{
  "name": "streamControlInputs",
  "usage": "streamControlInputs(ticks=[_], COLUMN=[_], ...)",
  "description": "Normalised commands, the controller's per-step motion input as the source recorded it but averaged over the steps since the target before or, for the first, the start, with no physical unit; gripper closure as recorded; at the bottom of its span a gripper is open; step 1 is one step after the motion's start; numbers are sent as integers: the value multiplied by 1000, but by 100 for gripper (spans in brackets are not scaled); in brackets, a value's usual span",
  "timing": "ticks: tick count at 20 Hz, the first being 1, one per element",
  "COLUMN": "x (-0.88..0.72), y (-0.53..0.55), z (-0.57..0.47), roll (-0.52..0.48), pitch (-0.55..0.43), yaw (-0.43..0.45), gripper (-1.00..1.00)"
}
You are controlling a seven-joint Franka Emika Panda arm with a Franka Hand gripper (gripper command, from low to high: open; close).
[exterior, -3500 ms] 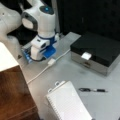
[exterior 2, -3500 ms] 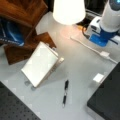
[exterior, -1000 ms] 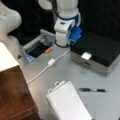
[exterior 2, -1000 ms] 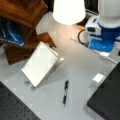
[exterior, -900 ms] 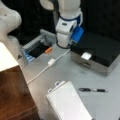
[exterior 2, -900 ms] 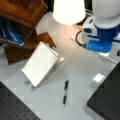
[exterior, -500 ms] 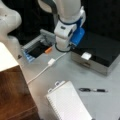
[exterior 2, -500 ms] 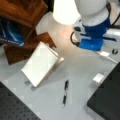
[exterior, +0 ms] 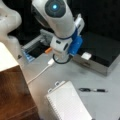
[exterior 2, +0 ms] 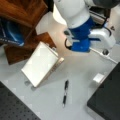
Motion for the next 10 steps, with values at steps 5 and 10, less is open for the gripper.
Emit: streamControlInputs(ticks=[5,10], x=[27,-10], y=[-29,73], z=[-225,-196], roll=[436,349], pitch=[-134,-160], yaw=[-213,-274], gripper=[-100,-100])
